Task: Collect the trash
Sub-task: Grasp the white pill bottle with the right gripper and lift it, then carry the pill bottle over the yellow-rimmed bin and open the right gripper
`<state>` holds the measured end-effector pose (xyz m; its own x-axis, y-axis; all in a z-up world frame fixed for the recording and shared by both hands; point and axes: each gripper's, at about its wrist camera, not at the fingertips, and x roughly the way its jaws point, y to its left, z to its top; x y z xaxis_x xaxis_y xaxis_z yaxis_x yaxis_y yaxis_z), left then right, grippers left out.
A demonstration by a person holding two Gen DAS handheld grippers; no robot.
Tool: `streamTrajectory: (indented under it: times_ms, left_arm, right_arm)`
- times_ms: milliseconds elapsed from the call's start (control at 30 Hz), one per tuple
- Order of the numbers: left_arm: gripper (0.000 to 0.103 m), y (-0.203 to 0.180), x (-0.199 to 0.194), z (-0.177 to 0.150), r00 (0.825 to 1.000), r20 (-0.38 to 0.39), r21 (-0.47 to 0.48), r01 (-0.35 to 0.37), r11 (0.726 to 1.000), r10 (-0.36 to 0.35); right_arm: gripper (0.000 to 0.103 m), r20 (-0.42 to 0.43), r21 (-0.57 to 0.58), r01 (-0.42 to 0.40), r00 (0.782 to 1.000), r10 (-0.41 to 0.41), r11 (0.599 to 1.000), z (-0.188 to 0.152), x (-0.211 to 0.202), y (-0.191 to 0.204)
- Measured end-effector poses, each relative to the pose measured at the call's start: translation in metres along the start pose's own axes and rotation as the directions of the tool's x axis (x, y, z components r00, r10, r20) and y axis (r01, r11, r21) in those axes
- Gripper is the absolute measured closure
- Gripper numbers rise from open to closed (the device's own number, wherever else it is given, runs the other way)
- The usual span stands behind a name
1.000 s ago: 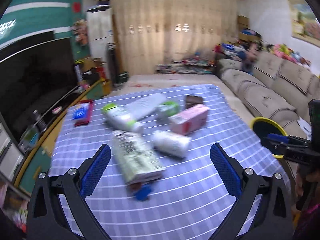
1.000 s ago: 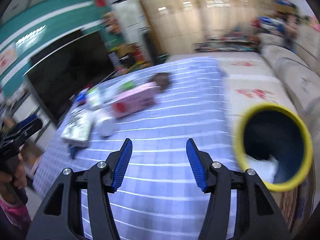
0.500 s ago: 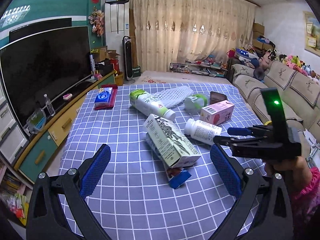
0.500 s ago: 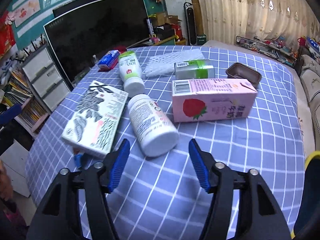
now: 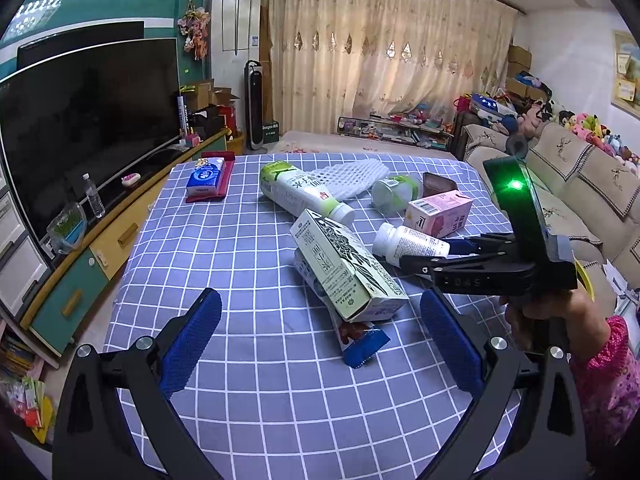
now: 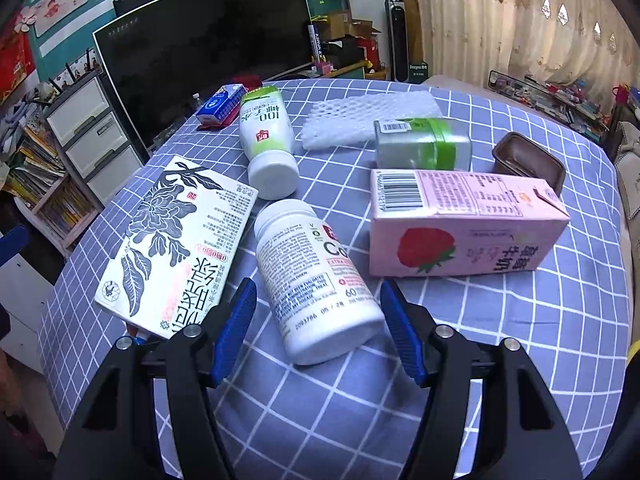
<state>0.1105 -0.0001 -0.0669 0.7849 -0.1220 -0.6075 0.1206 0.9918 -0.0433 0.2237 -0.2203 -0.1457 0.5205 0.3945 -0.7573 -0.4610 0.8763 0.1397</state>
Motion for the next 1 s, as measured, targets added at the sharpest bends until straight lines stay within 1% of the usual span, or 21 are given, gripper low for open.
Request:
streamTrajectory:
  times_ms: [67,133,233,300,533,667,733,833,900,967,1000]
  left_arm:
    - [0.005,-0.001,0.001,0.000,1.000,-0.002,0.003,0.000,1.000,0.000]
    - [0.005,-0.002,0.001,0.000,1.000,-0.002,0.004,-0.002,1.000,0.002]
    - [0.005,-0.003,0.002,0.000,1.000,-0.003,0.004,-0.003,1.000,0.003]
    - [0.005,-0.003,0.002,0.000,1.000,-0.003,0.005,-0.001,1.000,0.001]
    - [0.005,-0.012,0.007,-0.002,1.000,-0.018,0.015,0.008,1.000,-0.007]
    - [0.005,-0.016,0.008,-0.002,1.000,-0.022,0.023,0.006,1.000,-0.006]
    - [0.005,-0.018,0.010,-0.002,1.000,-0.027,0.025,0.004,1.000,-0.003]
    - [0.005,-0.020,0.012,-0.003,0.999,-0.036,0.028,0.000,1.000,0.001]
    - [0.005,-0.021,0.014,-0.004,0.999,-0.043,0.026,0.000,1.000,0.002]
    - [0.005,-0.022,0.017,-0.005,0.999,-0.051,0.022,-0.002,1.000,0.003]
    - [0.005,-0.022,0.019,-0.005,0.999,-0.054,0.018,-0.002,1.000,0.003]
  right_arm:
    - [0.050,-0.006,-0.001,0.003,1.000,-0.003,1.000,0.000,0.002,0.002]
    - [0.051,-0.001,0.007,0.008,1.000,-0.008,1.000,-0.002,-0.001,0.002]
    - [0.052,0.028,0.037,0.004,1.000,-0.005,0.999,-0.006,-0.012,0.000]
    - [0.058,0.045,0.057,-0.005,0.999,0.002,0.998,-0.012,-0.023,-0.002]
    - [0.058,0.095,0.114,-0.017,0.995,0.006,0.993,-0.035,-0.063,-0.009]
    - [0.058,0.145,0.138,-0.008,0.989,-0.013,0.990,-0.051,-0.091,-0.013]
    - [0.058,0.184,0.166,0.000,0.982,-0.031,0.986,-0.061,-0.111,-0.020]
    - [0.058,0.231,0.240,0.051,0.967,-0.108,0.969,-0.079,-0.141,-0.043]
    - [0.058,0.240,0.290,0.105,0.954,-0.179,0.951,-0.088,-0.157,-0.061]
    - [0.058,0.232,0.353,0.175,0.935,-0.267,0.919,-0.100,-0.172,-0.085]
    - [0.058,0.218,0.395,0.209,0.924,-0.312,0.894,-0.108,-0.179,-0.101]
